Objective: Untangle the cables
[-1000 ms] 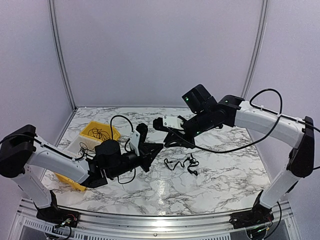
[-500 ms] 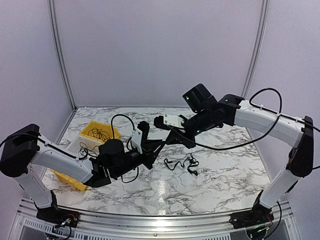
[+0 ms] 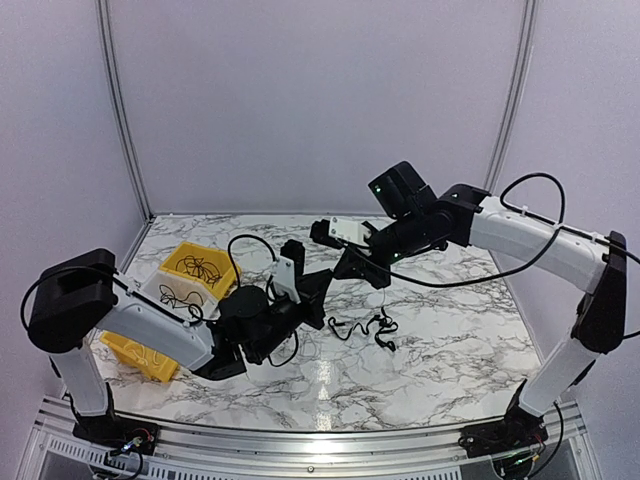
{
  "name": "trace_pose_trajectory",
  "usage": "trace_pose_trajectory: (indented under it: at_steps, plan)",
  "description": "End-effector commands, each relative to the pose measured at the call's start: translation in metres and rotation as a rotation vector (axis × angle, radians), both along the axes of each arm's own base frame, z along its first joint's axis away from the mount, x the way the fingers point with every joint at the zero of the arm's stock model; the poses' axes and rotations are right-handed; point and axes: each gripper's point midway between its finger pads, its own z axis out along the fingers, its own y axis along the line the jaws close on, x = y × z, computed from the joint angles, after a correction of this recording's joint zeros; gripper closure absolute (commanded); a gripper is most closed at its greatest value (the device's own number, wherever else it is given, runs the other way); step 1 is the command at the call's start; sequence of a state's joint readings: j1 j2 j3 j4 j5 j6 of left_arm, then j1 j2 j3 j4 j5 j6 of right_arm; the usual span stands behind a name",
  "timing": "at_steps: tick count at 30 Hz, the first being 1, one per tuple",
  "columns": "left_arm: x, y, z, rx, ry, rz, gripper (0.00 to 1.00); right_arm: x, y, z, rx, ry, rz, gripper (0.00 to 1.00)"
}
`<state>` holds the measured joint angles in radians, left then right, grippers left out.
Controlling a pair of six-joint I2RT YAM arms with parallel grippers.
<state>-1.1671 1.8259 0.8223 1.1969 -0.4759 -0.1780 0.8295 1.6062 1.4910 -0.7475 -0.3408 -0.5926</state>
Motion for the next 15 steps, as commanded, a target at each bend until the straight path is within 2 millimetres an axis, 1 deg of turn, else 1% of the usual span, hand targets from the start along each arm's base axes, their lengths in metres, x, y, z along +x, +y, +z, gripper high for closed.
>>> trace_pose_trajectory:
  at_steps: [1, 2, 6, 8, 11, 15]
  plan:
    - [0.047, 0.039, -0.006, -0.029, 0.023, 0.301, 1.00, -0.046, 0.016, 0.040, 0.128, 0.094, 0.154, 1.00]
    - [0.051, 0.045, -0.008, -0.032, 0.029, 0.335, 0.97, -0.050, 0.017, 0.043, 0.138, 0.109, 0.170, 1.00]
    - [0.069, 0.063, -0.012, -0.045, 0.044, 0.425, 0.75, -0.068, 0.018, 0.055, 0.178, 0.171, 0.242, 1.00]
    - [0.075, 0.068, -0.011, -0.052, 0.044, 0.440, 0.68, -0.075, 0.018, 0.059, 0.193, 0.197, 0.268, 1.00]
    - [0.082, 0.072, -0.010, -0.050, 0.039, 0.452, 0.64, -0.083, 0.017, 0.064, 0.210, 0.224, 0.301, 1.00]
    - [0.087, 0.080, -0.013, -0.032, 0.036, 0.474, 0.62, -0.089, 0.015, 0.071, 0.227, 0.231, 0.323, 1.00]
